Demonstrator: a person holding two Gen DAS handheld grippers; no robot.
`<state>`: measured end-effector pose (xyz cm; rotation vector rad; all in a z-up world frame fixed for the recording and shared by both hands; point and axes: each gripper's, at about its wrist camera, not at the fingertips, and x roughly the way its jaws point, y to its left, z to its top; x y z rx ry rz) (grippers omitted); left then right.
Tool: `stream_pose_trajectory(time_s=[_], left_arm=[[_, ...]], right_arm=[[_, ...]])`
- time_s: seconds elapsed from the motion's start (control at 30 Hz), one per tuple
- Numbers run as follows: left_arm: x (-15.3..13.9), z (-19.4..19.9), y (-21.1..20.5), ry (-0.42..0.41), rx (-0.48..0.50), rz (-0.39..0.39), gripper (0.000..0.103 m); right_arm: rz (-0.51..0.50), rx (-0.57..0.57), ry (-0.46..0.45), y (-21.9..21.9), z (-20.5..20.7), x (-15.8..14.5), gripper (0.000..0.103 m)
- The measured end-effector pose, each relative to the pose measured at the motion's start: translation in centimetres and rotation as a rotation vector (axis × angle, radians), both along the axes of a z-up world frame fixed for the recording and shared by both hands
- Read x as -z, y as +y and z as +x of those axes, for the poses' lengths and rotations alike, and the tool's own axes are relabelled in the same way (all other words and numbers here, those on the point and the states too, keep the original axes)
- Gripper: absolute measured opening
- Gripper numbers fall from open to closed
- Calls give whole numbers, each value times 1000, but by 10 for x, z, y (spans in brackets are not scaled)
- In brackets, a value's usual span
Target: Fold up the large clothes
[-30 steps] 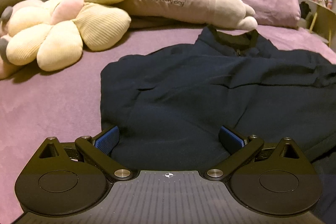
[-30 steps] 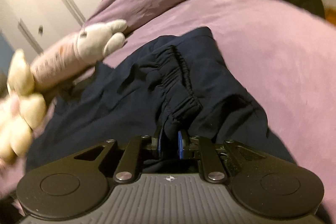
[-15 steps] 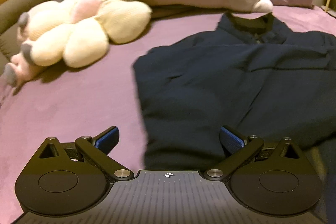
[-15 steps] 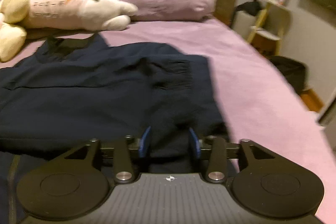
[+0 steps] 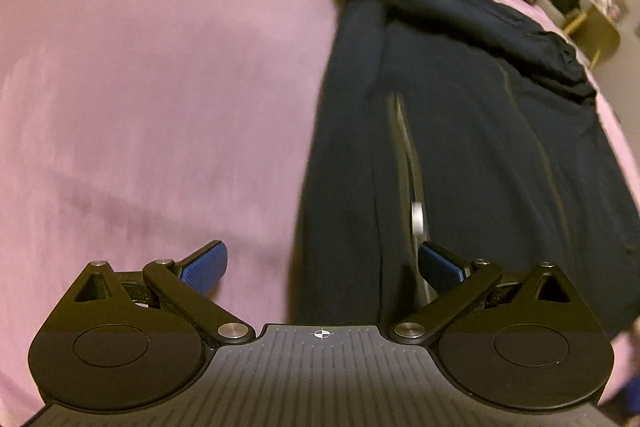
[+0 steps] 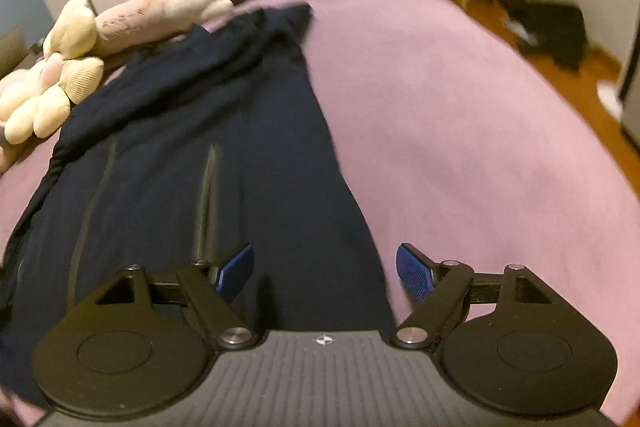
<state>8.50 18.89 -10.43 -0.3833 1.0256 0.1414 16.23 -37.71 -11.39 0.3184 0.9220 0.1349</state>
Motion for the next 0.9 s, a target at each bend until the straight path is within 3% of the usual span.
stream_pose_trajectory(time_s=[0.1, 0.2, 0.3, 0.43, 0.47, 0.53, 0.6, 0.73, 0.9], left_arm=[[6, -18, 4, -11, -33, -87, 103], [6, -19, -3, -26, -6, -135, 100], [8, -14, -14, -18, 59, -125, 97], [17, -11, -15, 6, 48, -125, 88], [17, -12, -16, 3, 52, -127, 85], [15, -13, -15, 2, 68, -129, 71], [11, -15, -15, -2, 84, -143, 56], [2, -17, -7, -31, 76, -224, 27], [-17, -11, 2, -95, 43, -317, 21]], right_arm=[[136, 22, 50, -15, -9, 9, 64], [133, 22, 46, -19, -10, 13, 57], [149, 15, 67, -22, -7, 21, 56], [146, -9, 68, -21, -4, 26, 57], [147, -10, 66, -20, -4, 26, 57], [155, -18, 66, -20, -6, 24, 48], [195, -38, 59, -23, -10, 20, 25], [326, -24, 62, -32, -10, 15, 21], [465, -8, 66, -32, -3, 7, 20]])
